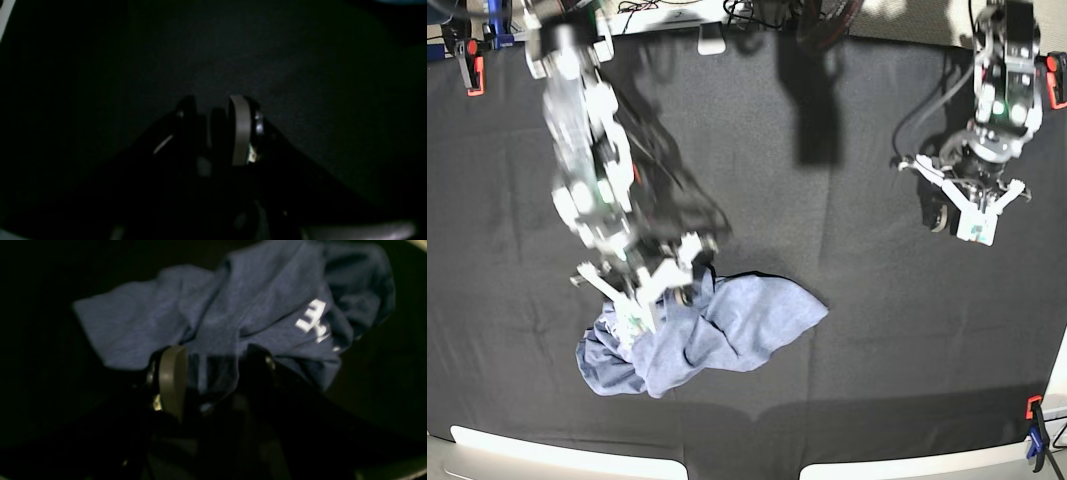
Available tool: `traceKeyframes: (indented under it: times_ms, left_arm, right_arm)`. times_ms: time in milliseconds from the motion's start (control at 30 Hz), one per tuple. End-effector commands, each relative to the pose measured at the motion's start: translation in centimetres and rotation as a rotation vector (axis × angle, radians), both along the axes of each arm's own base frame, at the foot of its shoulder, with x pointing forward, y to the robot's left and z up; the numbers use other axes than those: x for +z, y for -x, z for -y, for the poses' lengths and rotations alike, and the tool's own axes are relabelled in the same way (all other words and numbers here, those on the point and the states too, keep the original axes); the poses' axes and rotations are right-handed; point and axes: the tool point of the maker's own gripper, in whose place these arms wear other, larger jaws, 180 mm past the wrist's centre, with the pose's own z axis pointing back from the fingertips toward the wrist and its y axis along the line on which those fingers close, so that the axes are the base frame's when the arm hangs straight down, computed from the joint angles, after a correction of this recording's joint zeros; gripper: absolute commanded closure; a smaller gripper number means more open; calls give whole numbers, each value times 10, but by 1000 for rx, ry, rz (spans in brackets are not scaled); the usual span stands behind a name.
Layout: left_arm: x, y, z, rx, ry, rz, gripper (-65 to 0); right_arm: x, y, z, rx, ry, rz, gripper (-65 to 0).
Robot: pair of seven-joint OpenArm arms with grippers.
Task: Layout the t-shirt on the table in an organized manner, then fold the t-shirt properly
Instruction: 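Reach the right gripper down and grasp the crumpled blue t-shirt, then lift the shirt with the right gripper and drag it away from the left arm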
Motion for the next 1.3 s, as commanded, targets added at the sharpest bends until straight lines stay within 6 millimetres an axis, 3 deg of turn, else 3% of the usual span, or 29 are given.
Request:
traceKeyframes:
  times_ms: [0, 133, 200, 300, 400, 500, 600, 767, 967, 1000, 1167, 1267]
  left_arm:
    - [13, -9, -2, 1, 2, 52, -155]
    - [14, -10, -2, 2, 2, 56, -155]
    - [14, -10, -2, 2, 2, 59, -155]
    - [15, -11, -2, 2, 3, 64, -155]
    - [16, -11, -2, 1, 4, 68, -155]
    - [16, -11, -2, 1, 4, 69, -155]
    - [16, -11, -2, 1, 4, 69, -155]
    - [16, -11, -2, 1, 4, 69, -155]
    - [16, -11, -2, 1, 4, 69, -155]
    - [16, -11, -2, 1, 4, 69, -155]
    - [16, -11, -1, 0, 7, 75, -155]
    - [17, -12, -2, 0, 5, 76, -155]
  right_arm:
    - [16, -16, -3, 2, 6, 47, -282]
    - [6, -30, -10, -10, 38, -9, -275]
    - [3, -32, -13, -12, 41, -27, -194]
    - [3, -33, -7, -21, 100, -19, 0]
    - [5, -31, 6, -37, 180, -16, 0]
    - [20, -20, 15, -44, 202, 13, 0]
    - [40, 2, 23, -41, 229, 57, 0]
    - [68, 55, 30, -33, 241, 128, 0]
    - [99, 117, 62, -130, 239, 156, 0]
    - [100, 128, 69, -146, 234, 137, 0]
    - [54, 182, 98, -148, 277, -97, 0]
    - [44, 204, 111, -168, 278, -163, 0]
